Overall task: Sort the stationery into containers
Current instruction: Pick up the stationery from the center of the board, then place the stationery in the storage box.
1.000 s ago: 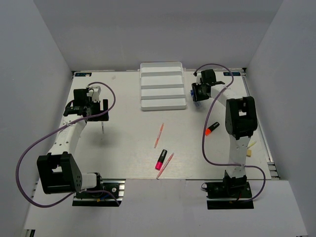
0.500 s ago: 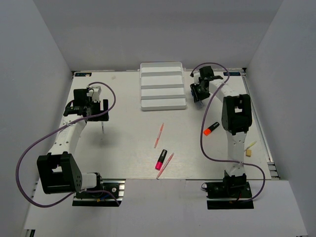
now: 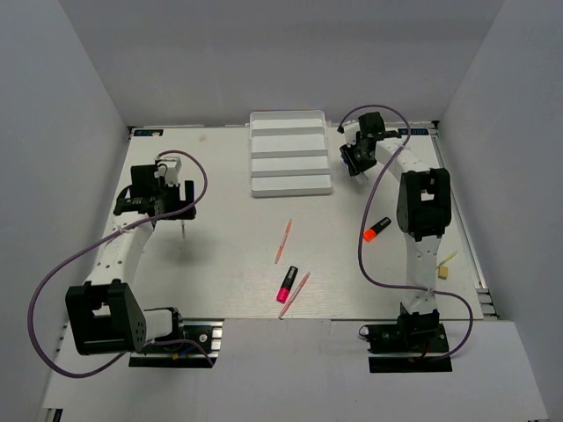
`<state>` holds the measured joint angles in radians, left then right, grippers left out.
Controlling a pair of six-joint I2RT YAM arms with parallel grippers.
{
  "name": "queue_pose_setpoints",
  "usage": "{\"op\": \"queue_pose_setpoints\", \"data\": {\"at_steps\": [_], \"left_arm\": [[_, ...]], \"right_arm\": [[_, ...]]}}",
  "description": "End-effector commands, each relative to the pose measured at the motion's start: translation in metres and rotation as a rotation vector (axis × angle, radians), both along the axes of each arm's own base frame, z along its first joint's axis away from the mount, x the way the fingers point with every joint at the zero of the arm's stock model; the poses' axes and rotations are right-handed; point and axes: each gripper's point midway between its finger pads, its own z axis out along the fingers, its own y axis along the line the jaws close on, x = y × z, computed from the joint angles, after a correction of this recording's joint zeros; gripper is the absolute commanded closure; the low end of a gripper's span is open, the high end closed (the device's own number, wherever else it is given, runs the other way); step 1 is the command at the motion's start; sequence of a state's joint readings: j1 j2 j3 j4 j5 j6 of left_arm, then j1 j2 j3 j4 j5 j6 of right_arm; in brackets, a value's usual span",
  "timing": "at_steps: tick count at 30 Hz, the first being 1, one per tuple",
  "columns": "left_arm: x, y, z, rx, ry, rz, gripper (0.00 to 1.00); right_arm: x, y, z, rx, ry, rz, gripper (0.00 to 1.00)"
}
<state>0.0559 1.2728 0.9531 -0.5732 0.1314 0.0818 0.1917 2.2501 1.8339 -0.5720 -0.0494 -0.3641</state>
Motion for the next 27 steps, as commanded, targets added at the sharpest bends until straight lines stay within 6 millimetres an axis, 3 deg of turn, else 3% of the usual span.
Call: {"op": "queue_pose_setpoints", "data": {"at_steps": [1,4,8,14,15,20,22,23,24,26,27], "left_arm": [[0.004,-0.009,0.034,-0.029,-0.158,-0.040,0.05],[0.005,-0.015,0.043,-0.049,-0.217,-0.071,0.05],[0.005,-0.022,0.053,-0.070,-0.269,-0.104,0.04],[0.010,-0.029,0.057,-0.104,-0.284,-0.123,0.04],[0.010,-0.030,0.055,-0.109,-0.280,-0.126,0.04],[0.012,-0.034,0.049,-0.142,-0.266,-0.121,0.05],[0.011,-0.035,0.045,-0.154,-0.256,-0.117,0.05],[0.012,-0.035,0.045,-0.158,-0.260,-0.113,0.05],[0.012,-0.035,0.044,-0.163,-0.257,-0.109,0.05],[0.011,-0.035,0.040,-0.165,-0.249,-0.105,0.05],[0.010,-0.035,0.040,-0.168,-0.246,-0.102,0.05]], "right_arm": [[0.063,0.015,0.129,0.004,-0.426,0.130,1.00],[0.085,0.026,0.167,-0.031,-0.603,0.241,1.00],[0.103,0.053,0.199,-0.080,-0.790,0.395,1.00],[0.133,0.093,0.229,-0.133,-1.053,0.506,1.00],[0.140,0.099,0.217,-0.151,-1.064,0.526,1.00],[0.154,0.132,0.224,-0.165,-1.229,0.579,1.00],[0.161,0.141,0.212,-0.152,-1.249,0.588,1.00],[0.164,0.143,0.219,-0.154,-1.277,0.587,1.00],[0.167,0.151,0.209,-0.152,-1.287,0.595,1.00],[0.172,0.156,0.212,-0.161,-1.330,0.600,1.00],[0.175,0.161,0.204,-0.160,-1.347,0.601,1.00]]}}
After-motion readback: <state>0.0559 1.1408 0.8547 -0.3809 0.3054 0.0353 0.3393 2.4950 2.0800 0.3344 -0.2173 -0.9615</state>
